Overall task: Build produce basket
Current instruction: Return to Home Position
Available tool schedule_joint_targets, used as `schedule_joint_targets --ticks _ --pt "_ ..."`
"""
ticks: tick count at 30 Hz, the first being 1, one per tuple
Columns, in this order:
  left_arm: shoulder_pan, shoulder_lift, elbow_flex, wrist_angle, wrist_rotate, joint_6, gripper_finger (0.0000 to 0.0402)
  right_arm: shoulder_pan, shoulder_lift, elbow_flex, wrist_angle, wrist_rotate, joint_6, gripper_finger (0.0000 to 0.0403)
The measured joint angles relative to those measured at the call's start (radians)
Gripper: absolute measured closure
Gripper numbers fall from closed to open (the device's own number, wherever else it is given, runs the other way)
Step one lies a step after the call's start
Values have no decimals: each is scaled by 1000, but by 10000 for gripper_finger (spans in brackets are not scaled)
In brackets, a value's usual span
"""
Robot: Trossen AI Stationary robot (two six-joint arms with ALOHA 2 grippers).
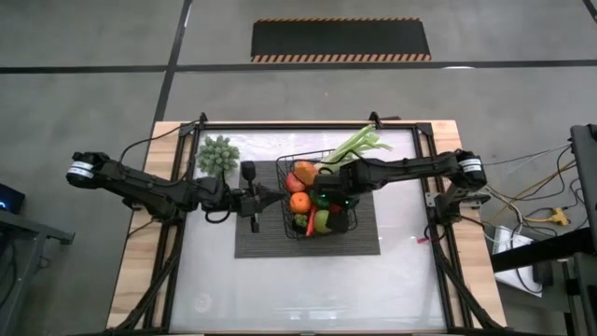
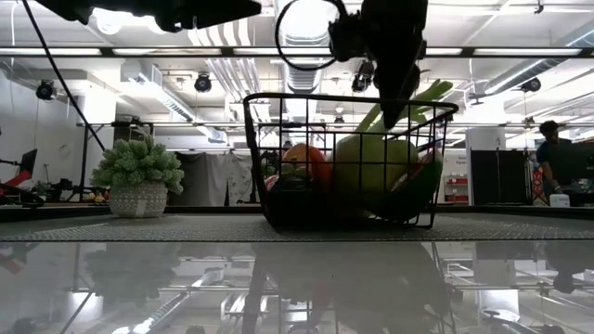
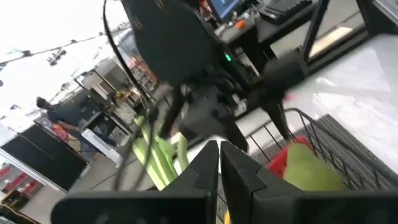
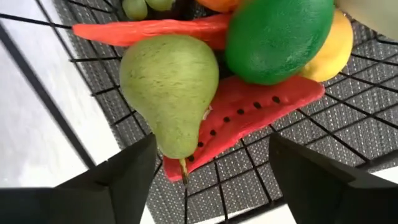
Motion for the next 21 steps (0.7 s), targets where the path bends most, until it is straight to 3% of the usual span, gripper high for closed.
schedule_joint_targets --ticks 3,6,10,15,18,21 --pt "0 0 0 -72 0 -45 402 1 -31 3 -4 0 9 96" --pt "0 0 0 -251 -18 -81 402 2 -77 3 -8 15 14 90" --pt "0 2 -1 -408 -31 -218 402 35 -148 -11 -22 99 -30 90" --pt "0 6 -38 -419 -31 -482 402 76 -275 -100 29 242 -76 105" --pt "2 6 -80 -407 -39 -522 402 78 -363 -196 82 259 -61 120" --pt "18 24 -100 -289 -52 -523 402 78 -452 -309 155 260 -30 143"
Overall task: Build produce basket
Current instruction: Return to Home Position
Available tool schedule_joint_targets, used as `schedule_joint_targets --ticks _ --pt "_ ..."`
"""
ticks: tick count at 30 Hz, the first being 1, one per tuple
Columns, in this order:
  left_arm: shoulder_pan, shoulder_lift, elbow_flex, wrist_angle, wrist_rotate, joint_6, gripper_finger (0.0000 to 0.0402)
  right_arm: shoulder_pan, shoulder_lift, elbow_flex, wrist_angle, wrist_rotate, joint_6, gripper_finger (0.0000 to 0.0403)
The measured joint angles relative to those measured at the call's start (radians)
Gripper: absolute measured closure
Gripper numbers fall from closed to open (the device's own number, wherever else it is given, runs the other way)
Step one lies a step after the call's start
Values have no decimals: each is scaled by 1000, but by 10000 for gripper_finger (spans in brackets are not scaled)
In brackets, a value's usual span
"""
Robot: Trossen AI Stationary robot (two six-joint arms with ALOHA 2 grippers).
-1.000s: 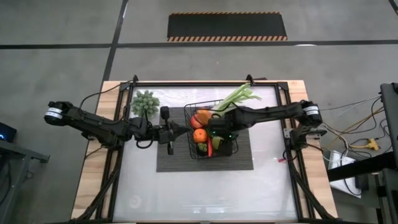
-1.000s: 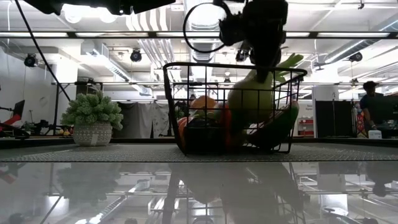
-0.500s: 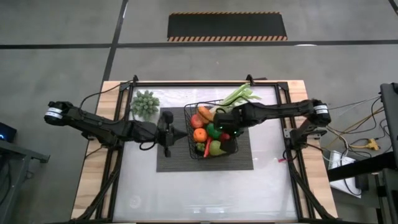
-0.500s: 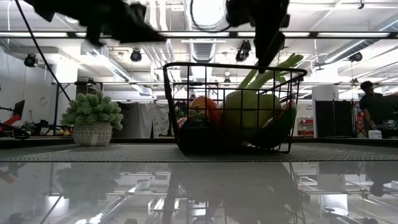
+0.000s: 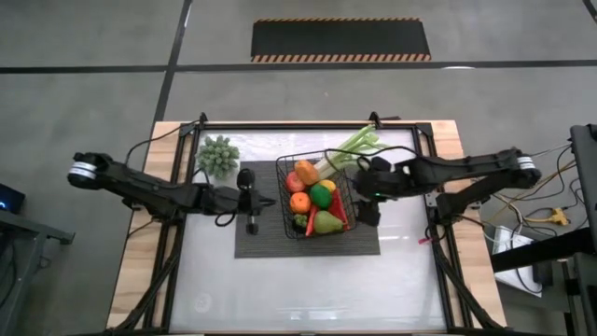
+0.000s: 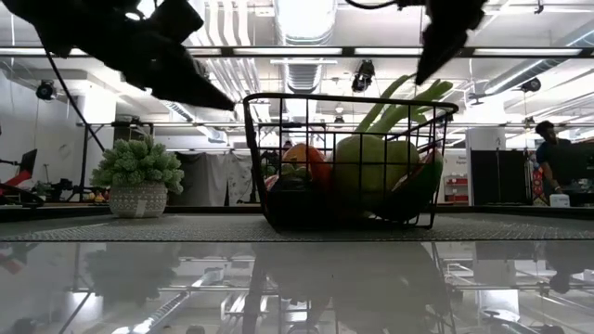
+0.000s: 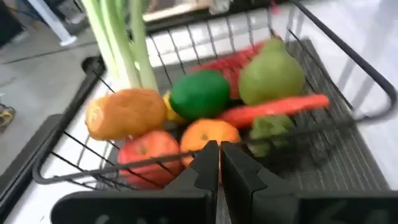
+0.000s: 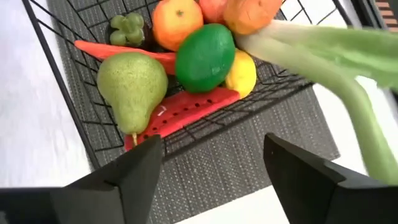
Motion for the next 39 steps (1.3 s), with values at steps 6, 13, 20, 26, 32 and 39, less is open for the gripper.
schedule_joint_targets --ticks 6,13,20,26,32,39 --pt "37 55 -18 87 0 0 402 0 -136 -222 153 0 71 198" --pt "31 2 -18 80 2 -80 402 -2 -174 -420 282 -1 182 263" --pt "25 -121 -17 50 56 -157 402 1 -146 -550 619 -168 160 317" --pt "22 -213 -34 48 61 -150 402 0 -124 -553 700 -184 102 347" --pt "4 -244 -106 83 139 -164 402 7 -158 -576 619 -94 67 361" --pt "-150 -272 -251 383 369 8 402 39 -237 -735 956 -154 -176 373"
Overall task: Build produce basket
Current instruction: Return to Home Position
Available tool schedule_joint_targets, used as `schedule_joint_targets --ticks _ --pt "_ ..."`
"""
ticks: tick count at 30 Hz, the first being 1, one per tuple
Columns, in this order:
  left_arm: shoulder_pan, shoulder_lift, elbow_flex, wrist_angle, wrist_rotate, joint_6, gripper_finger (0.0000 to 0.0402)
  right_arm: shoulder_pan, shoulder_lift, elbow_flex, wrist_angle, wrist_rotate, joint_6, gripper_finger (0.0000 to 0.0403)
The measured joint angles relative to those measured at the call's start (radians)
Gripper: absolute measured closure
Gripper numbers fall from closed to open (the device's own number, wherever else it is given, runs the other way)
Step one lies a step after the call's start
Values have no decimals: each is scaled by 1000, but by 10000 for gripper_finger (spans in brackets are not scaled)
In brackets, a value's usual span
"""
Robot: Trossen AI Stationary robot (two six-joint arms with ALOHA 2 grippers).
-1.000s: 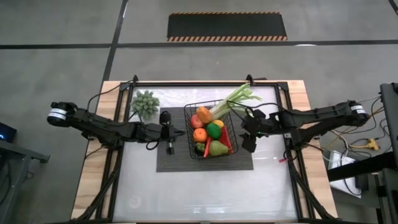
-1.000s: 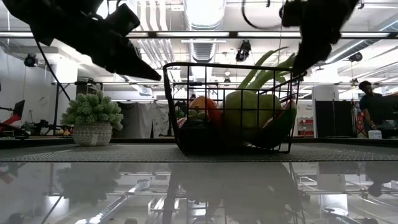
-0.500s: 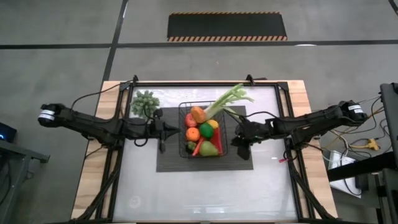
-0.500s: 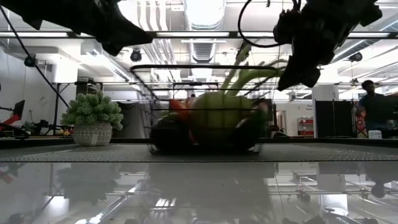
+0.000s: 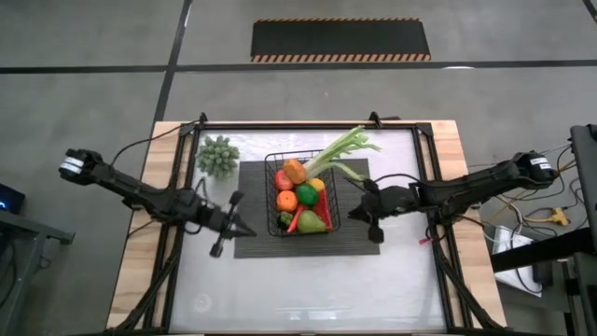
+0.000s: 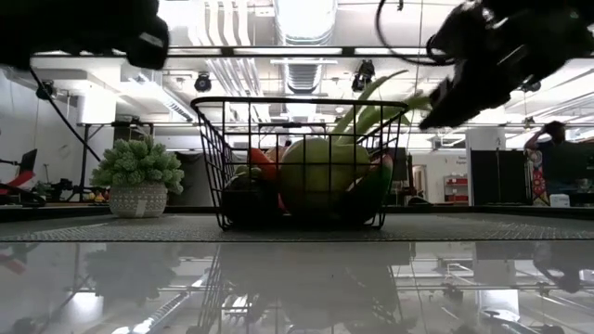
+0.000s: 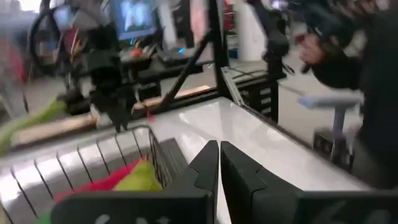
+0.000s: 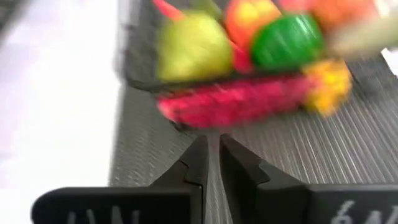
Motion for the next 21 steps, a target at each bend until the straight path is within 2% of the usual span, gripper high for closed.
schedule_joint_targets --ticks 4,7,10,15,21 --pt "-44 -65 -82 73 -111 213 402 6 -67 -98 256 -95 -242 381" --pt "-17 -144 -127 81 -170 263 402 -14 -95 -179 479 -158 -435 388" --pt "29 -235 -172 83 -178 282 402 -72 -118 -230 627 -221 -527 393" --pt "88 -377 -245 75 -178 275 402 -185 -205 -252 601 -245 -545 394" --pt "102 -498 -268 -32 -179 202 402 -212 -367 -253 480 -249 -564 394"
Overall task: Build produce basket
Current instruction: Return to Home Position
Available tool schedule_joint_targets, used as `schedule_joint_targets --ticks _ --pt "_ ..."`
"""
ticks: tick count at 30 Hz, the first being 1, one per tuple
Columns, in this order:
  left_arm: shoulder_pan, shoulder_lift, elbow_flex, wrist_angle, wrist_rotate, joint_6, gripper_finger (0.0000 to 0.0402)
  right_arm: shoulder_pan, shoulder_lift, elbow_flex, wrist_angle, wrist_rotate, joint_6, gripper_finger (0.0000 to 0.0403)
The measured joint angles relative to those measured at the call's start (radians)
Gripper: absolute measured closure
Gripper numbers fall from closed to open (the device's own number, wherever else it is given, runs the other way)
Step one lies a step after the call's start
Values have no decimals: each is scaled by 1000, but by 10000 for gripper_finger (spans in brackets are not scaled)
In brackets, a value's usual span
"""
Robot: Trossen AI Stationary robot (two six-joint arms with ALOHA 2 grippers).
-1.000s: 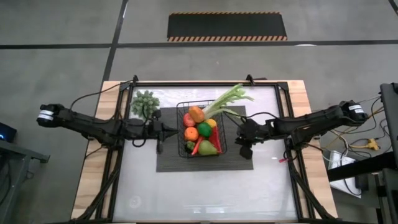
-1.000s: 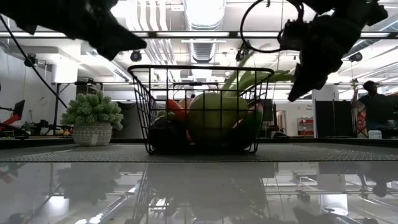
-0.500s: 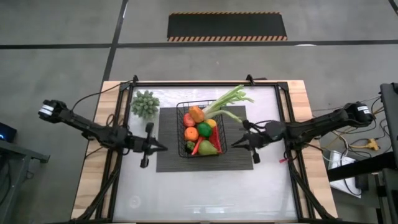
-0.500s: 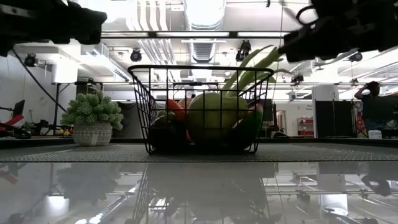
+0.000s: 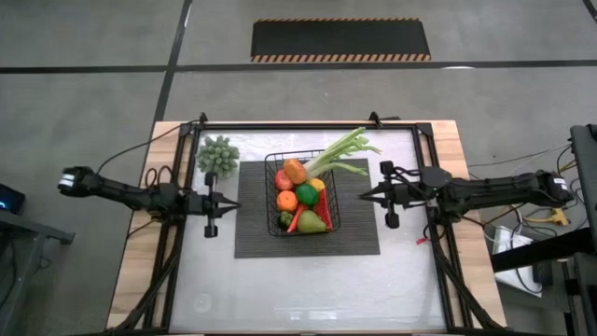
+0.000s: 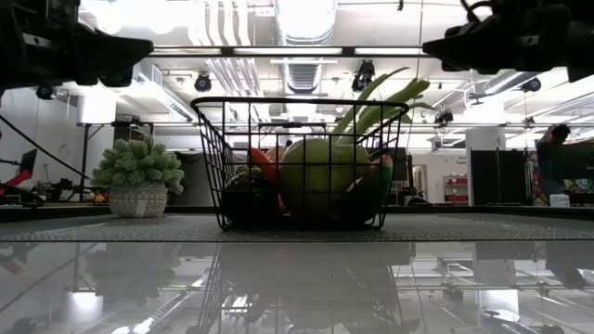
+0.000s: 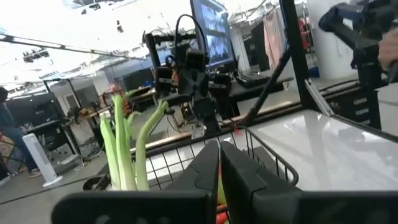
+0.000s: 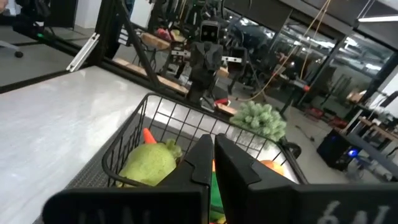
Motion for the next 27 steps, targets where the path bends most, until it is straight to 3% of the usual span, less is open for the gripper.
schedule_joint_targets --ticks 27 --pt "0 -120 -4 -129 -4 -20 402 0 -558 -66 -399 10 50 394"
